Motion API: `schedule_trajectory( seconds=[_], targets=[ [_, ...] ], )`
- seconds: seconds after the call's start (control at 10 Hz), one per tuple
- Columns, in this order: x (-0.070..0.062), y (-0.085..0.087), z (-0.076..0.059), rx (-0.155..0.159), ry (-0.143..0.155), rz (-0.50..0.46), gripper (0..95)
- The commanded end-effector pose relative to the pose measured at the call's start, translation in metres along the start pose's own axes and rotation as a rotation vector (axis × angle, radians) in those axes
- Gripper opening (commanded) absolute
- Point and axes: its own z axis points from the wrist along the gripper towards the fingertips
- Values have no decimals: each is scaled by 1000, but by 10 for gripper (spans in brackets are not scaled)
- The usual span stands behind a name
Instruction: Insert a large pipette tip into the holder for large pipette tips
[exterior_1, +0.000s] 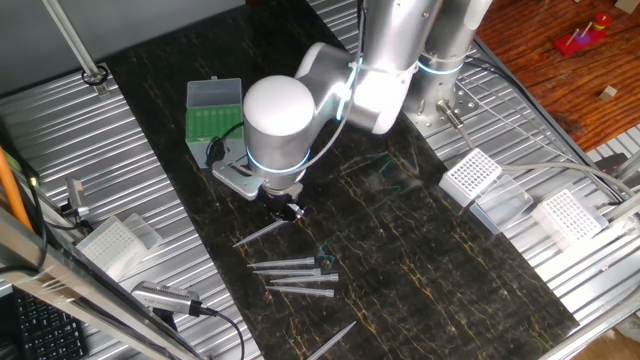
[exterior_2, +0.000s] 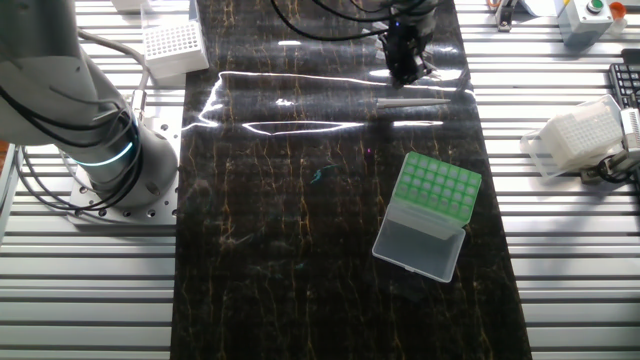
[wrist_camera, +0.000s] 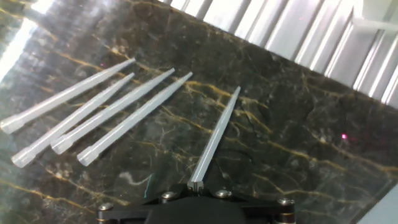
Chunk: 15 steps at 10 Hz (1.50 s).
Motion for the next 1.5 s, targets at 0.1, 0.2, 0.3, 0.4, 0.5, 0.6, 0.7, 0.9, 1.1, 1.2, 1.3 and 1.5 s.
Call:
schedule_trajectory(
  seconds=[0.1,0.2,0.3,0.4,0.5,0.6,0.7,0.9,1.1,1.2,1.3,1.5],
  targets=[
    [0,1,3,-65,34,102,0],
    [0,1,3,-123,94,189,0],
    [1,1,7,-142,150,236,0],
    [2,1,13,-181,187,273,0],
    [3,2,19,-229,196,299,0],
    [6,2,27,-251,202,321,0],
    [8,3,34,-270,217,348,0],
    [9,3,37,-271,253,396,0],
    [7,3,30,-266,260,425,0],
    [6,2,24,-270,273,432,0],
    [5,1,20,-275,289,442,0],
    [3,1,12,-277,298,445,0]
  ],
)
